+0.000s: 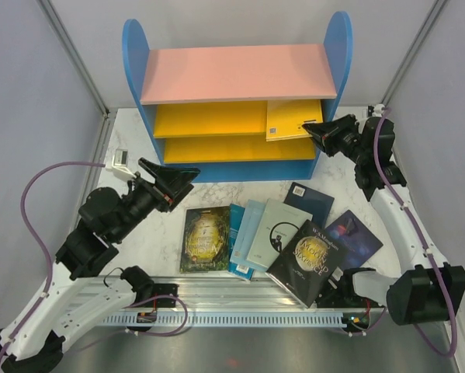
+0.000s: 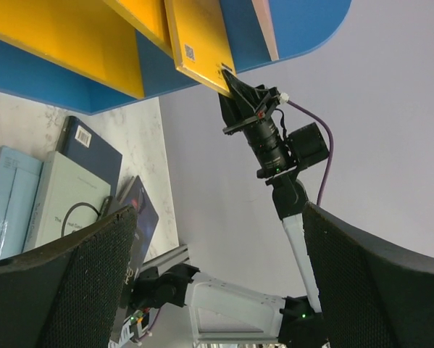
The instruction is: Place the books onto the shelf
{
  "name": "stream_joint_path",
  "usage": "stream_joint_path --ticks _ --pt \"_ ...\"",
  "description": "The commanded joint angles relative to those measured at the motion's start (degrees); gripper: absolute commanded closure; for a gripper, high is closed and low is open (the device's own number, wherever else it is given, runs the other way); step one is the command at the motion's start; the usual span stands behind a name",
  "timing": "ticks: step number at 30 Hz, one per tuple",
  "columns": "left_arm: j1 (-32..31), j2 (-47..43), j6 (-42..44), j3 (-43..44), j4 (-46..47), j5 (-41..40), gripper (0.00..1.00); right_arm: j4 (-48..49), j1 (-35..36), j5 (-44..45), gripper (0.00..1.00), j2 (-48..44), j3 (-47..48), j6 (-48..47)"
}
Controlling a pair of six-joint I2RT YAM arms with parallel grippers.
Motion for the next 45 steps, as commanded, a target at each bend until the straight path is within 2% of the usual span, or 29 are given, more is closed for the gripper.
stream_joint_path --ticks 1,7,8,10,11,12,13,27,33,36,37,39,40,43,45 --pt "0.2 -2.8 0.8 -1.1 -3.6 -3.6 0.04 4.5 -0.8 -0.3 1.0 1.9 4.8 -1.1" --pt "0.2 -6.5 -0.3 -2.9 -6.5 -5.0 0.05 4.5 -2.4 0.7 1.0 4.8 6.0 0.2" --pt "0.2 -7.6 -0.6 -3.1 -6.8 -5.4 0.05 4.4 -2.7 0.6 0.93 5.1 5.9 0.3" --pt "0.2 -8.4 -0.8 -3.3 -7.3 -5.8 0.05 4.4 -3.0 0.3 0.66 5.4 5.3 0.6" --pt "0.2 -8.8 -0.8 -3.3 -7.9 -5.9 0.05 4.4 -3.3 0.0 0.41 5.3 5.0 0.7" --pt "0.2 -9.0 -0.7 -3.2 -8.3 -6.0 0.05 4.4 -3.5 -0.1 0.31 4.8 4.1 0.8" --pt "0.2 -9.2 -0.7 -2.9 -8.6 -6.2 0.05 4.4 -3.6 -0.6 0.02 4.4 3.6 1.0" --pt "0.2 -9.1 0.7 -3.0 -11.6 -6.7 0.05 1.1 -6.1 -5.6 0.02 -4.5 -6.7 -0.6" --pt "0.2 -4.7 0.8 -3.9 -20.6 -6.3 0.05 0.9 -4.3 -10.4 0.02 -8.5 -6.2 -5.6" --pt "0.3 -1.1 0.4 -6.1 -24.6 -5.1 0.05 -2.1 4.3 -6.0 0.02 -12.1 -8.8 -7.3" --pt "0.2 -0.5 -0.4 -6.9 -26.0 -5.1 0.05 -2.5 10.9 -4.1 0.02 -12.9 -10.1 -7.5" --pt "0.3 0.7 -1.2 -9.0 -26.7 -5.3 0.05 -3.0 18.9 1.0 0.02 -14.2 -13.9 -7.3" --pt "0.3 1.0 -2.1 -9.7 -27.1 -6.2 0.04 -3.4 27.0 5.9 0.02 -14.2 -15.0 -7.3" --pt "1.3 2.2 -2.1 -12.0 -29.1 -7.3 0.02 -5.6 39.6 14.5 0.02 -11.8 -17.0 -7.7" --pt "3.8 2.9 -0.5 -14.0 -28.7 -6.6 0.02 -5.4 42.8 15.7 0.02 -8.6 -18.1 -7.0"
